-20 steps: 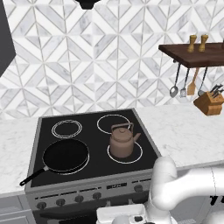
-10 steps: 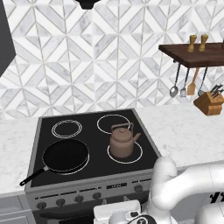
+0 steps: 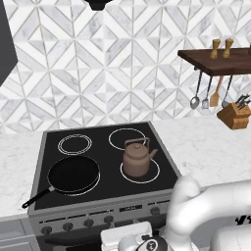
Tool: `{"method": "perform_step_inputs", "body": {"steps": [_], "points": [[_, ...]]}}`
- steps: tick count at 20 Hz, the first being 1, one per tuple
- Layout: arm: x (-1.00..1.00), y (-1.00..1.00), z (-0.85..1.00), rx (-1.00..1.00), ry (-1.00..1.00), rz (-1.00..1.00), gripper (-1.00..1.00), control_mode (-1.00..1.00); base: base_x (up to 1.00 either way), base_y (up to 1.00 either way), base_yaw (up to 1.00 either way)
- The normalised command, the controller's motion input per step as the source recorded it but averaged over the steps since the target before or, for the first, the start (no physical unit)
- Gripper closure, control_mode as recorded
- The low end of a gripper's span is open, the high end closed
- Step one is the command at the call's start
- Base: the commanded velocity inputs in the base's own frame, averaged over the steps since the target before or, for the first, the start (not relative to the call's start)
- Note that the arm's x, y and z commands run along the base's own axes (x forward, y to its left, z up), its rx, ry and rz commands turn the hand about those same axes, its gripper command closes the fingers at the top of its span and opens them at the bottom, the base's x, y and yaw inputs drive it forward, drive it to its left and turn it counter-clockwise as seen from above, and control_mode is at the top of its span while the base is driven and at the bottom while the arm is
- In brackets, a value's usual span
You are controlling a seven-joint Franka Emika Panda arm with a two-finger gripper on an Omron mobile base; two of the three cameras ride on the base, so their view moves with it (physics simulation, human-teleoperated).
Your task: Pick the kettle from the counter and place it on a stove burner. Then turn the burner on.
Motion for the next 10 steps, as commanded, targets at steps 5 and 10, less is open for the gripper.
{"method": "perform_step_inputs", "body": {"steps": [5, 10], "points": [[0.05, 0.32, -0.15, 0.0, -0.01, 0.0, -1.0, -1.0, 0.0, 0.0, 0.0], [0.2, 0.04, -0.29, 0.0, -0.01, 0.0, -1.0, -1.0, 0.0, 0.0, 0.0]]}}
